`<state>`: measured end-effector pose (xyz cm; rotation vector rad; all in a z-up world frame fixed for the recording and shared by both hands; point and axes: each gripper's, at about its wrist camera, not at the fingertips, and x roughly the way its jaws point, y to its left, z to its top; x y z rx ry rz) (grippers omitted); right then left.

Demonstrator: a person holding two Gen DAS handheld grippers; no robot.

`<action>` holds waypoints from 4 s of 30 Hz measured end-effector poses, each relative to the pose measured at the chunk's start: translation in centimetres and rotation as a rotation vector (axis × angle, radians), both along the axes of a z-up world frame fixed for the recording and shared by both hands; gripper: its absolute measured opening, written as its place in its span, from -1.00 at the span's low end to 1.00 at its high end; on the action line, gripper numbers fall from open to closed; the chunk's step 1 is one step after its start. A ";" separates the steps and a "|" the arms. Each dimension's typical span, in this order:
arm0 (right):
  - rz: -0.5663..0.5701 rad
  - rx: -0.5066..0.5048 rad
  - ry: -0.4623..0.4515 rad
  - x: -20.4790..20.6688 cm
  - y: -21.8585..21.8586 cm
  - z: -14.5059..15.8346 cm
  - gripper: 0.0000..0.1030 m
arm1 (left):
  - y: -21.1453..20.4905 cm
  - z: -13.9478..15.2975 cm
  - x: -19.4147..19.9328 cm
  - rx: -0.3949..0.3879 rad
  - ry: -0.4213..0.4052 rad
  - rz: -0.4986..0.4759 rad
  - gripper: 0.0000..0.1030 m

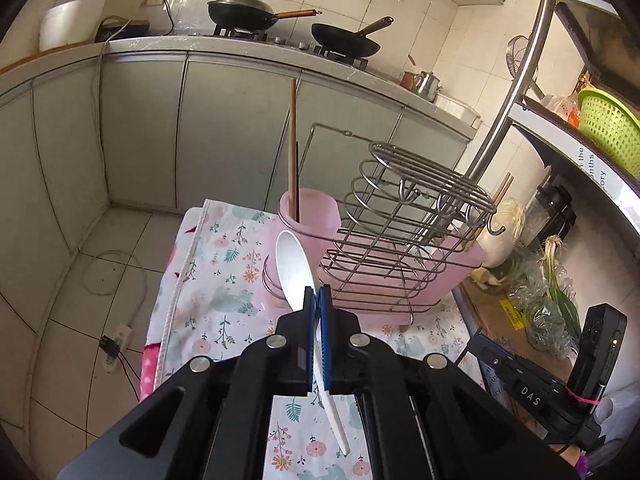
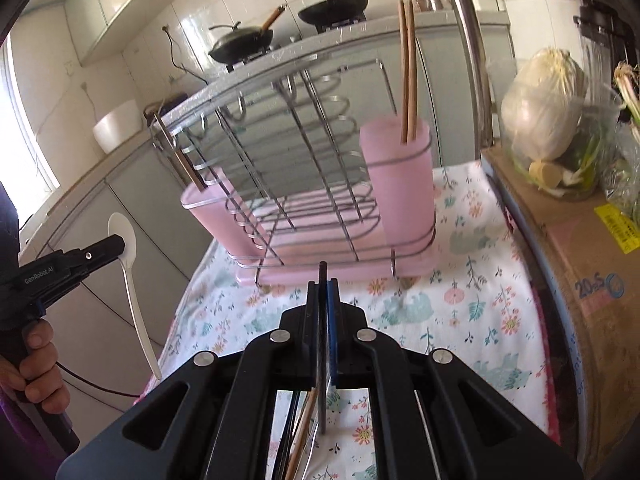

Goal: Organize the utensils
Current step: 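Lift the white spoon with the left tool while the right tool lifts a chopstick, then carry the white spoon and chopstick with both tools above the pink cup, then lower the utensils into the pink cup and open both tools, then close the left tool on the black spoon while the right tool grasps a wooden chopstick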

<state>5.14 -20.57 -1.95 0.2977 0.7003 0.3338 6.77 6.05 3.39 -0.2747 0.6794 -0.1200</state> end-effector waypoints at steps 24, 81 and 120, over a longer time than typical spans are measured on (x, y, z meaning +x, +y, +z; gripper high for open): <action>-0.068 0.050 -0.224 2.7 -4.4 9.8 -0.91 | 1.0 4.8 2.4 0.016 -0.123 0.054 -0.96; -0.102 -0.110 -0.144 9.1 -3.9 5.6 -0.91 | -0.9 -2.5 9.9 0.128 -0.238 0.112 -0.95; -0.061 -0.001 0.077 3.2 -4.1 -0.2 -0.31 | -4.1 -7.1 2.9 0.017 0.073 -0.103 -0.37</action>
